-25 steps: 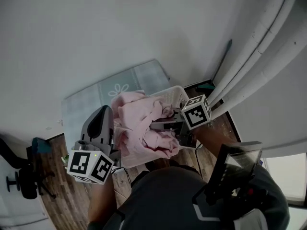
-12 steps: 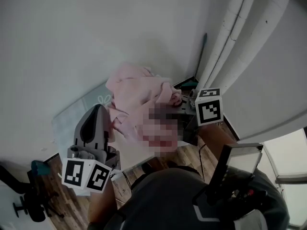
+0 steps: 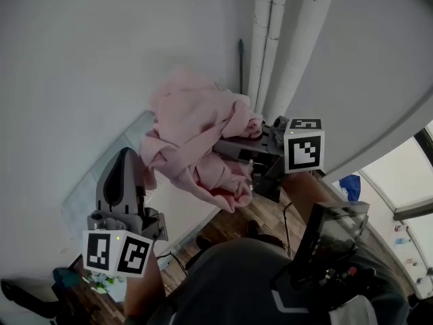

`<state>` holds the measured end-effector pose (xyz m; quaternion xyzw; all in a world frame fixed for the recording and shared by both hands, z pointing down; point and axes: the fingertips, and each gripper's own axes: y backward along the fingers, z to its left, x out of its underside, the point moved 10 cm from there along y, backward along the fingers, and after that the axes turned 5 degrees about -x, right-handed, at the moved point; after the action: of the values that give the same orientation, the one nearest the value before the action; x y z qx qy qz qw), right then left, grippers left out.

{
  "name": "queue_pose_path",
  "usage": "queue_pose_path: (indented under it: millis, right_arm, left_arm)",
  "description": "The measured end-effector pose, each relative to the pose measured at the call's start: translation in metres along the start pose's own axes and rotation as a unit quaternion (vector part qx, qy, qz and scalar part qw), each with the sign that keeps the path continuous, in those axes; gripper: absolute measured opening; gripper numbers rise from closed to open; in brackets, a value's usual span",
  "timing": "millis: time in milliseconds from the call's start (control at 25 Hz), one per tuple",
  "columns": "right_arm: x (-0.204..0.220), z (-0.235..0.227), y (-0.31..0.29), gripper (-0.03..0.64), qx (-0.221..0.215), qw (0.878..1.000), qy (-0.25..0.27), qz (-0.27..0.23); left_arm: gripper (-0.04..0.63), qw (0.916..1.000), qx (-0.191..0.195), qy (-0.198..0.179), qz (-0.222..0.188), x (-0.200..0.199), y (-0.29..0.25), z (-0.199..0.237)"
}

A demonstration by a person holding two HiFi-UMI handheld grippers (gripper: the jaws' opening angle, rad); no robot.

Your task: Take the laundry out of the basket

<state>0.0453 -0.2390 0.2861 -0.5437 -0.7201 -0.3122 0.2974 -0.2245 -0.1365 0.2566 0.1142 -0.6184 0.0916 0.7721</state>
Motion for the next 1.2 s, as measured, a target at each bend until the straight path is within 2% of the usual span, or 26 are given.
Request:
queue_pose_path:
  millis: [160, 320, 480, 640, 760, 840, 880, 920, 1000, 1080, 1120, 1160, 1200]
  right_arm:
    - [-0.003, 0.003, 0.000, 0.236, 0.025, 1.000, 0.009, 0.001]
    - [-0.008, 0.012, 0.000, 0.236, 0.049, 0.997, 0.050, 0.016]
    - [-0.012, 0.020, -0.001, 0.236, 0.052, 0.996, 0.074, 0.018]
    - [-0.010, 0.022, 0.000, 0.236, 0.083, 0.991, 0.102, 0.014]
    - [-0.015, 0.025, 0.006, 0.236, 0.124, 0.981, 0.145, 0.018]
    - [-0.025, 0.023, 0.014, 0.236, 0.130, 0.979, 0.159, 0.020]
    - [-0.024, 0.020, 0.011, 0.236, 0.112, 0.983, 0.145, 0.018]
    - [-0.016, 0.018, 0.003, 0.236, 0.081, 0.990, 0.117, 0.012]
    - [-0.002, 0.017, -0.009, 0.236, 0.035, 0.997, 0.071, 0.000]
    - [0.002, 0.013, -0.005, 0.236, 0.036, 0.997, 0.069, 0.000]
    - [0.003, 0.011, 0.002, 0.236, 0.056, 0.995, 0.081, 0.001]
    - [0.001, 0.009, 0.019, 0.236, 0.102, 0.989, 0.110, -0.002]
    - [-0.008, 0.007, 0.047, 0.236, 0.174, 0.972, 0.156, -0.011]
  left_arm:
    - [0.009, 0.9996, -0.008, 0.025, 0.002, 0.004, 0.003, 0.008]
    - [0.009, 0.9992, -0.027, 0.026, -0.017, 0.005, 0.012, 0.010]
    - [0.009, 0.9972, -0.058, 0.036, -0.029, 0.018, 0.026, 0.009]
    - [0.009, 0.9977, -0.059, 0.032, -0.006, 0.034, 0.018, 0.012]
    - [0.009, 0.9983, -0.051, 0.029, 0.005, 0.046, 0.001, 0.009]
    - [0.009, 0.9977, -0.064, 0.019, 0.014, 0.047, -0.009, -0.005]
    - [0.009, 0.9956, -0.087, -0.001, 0.033, 0.038, -0.003, -0.012]
    - [0.009, 0.9902, -0.121, -0.030, 0.062, 0.023, 0.012, -0.017]
    - [0.009, 0.9746, -0.176, -0.075, 0.116, -0.002, 0.036, -0.030]
    - [0.009, 0.9685, -0.193, -0.081, 0.135, -0.001, 0.037, -0.040]
    - [0.009, 0.9706, -0.184, -0.076, 0.135, 0.008, 0.031, -0.042]
    - [0.009, 0.9791, -0.149, -0.062, 0.124, 0.024, 0.012, -0.043]
    - [0.009, 0.9908, -0.083, -0.037, 0.100, 0.049, -0.024, -0.046]
